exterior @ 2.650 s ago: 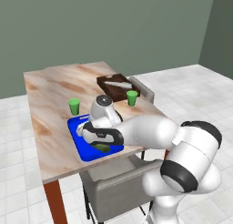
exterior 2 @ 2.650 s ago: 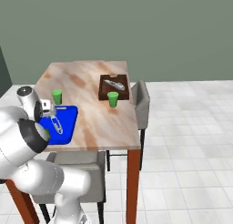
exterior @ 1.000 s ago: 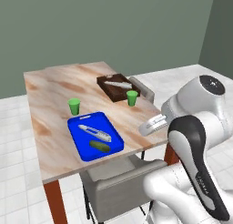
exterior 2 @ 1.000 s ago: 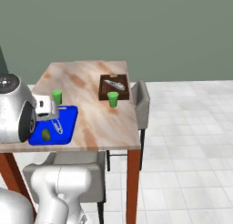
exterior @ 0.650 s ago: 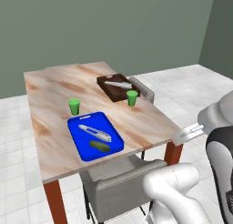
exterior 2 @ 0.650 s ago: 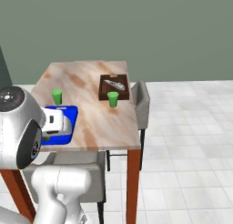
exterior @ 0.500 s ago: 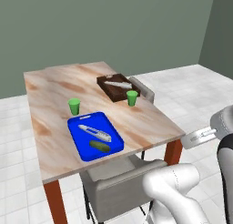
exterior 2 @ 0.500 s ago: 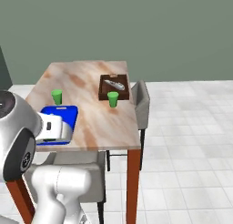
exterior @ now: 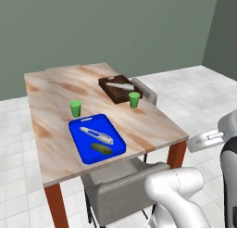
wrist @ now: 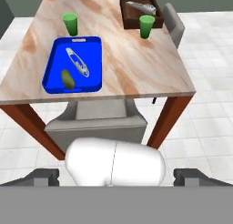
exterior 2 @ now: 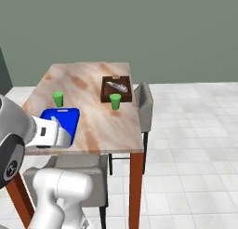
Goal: Gather the cucumber and lemon from the fridge and place them on a tray on the dining counter. Then gather the steak and fish from the fridge and place them on the other tray.
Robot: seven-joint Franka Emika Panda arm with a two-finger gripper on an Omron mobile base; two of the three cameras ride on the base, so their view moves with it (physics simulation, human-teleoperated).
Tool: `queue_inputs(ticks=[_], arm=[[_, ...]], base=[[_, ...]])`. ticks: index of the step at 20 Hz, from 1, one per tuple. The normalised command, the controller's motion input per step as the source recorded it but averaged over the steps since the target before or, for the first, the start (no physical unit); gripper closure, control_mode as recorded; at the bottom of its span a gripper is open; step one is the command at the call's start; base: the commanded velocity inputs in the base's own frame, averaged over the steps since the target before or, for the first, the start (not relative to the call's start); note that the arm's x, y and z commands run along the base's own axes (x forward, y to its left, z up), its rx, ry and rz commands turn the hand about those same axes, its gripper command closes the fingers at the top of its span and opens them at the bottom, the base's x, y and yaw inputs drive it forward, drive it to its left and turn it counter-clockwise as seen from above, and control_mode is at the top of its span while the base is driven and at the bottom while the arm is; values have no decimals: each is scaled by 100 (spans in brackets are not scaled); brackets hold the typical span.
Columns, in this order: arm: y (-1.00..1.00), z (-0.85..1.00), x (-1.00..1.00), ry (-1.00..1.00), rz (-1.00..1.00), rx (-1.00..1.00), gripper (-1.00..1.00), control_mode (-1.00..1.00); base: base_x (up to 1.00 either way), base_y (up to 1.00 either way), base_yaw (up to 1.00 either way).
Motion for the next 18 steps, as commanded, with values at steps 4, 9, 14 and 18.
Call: queue_inputs(ticks=[4,9,14,18], arm=[[-2,-1,-36,-3,-3,0,-100,-100],[-2,-5,-43,-4,-10,0,-100,100],[0,0,0,0,0,0,-100,100],[0,0,0,0,0,0,-100,100]], base=[[0,0,0],[-27,0,-14],[-58,8,-54],[-51,9,-63]])
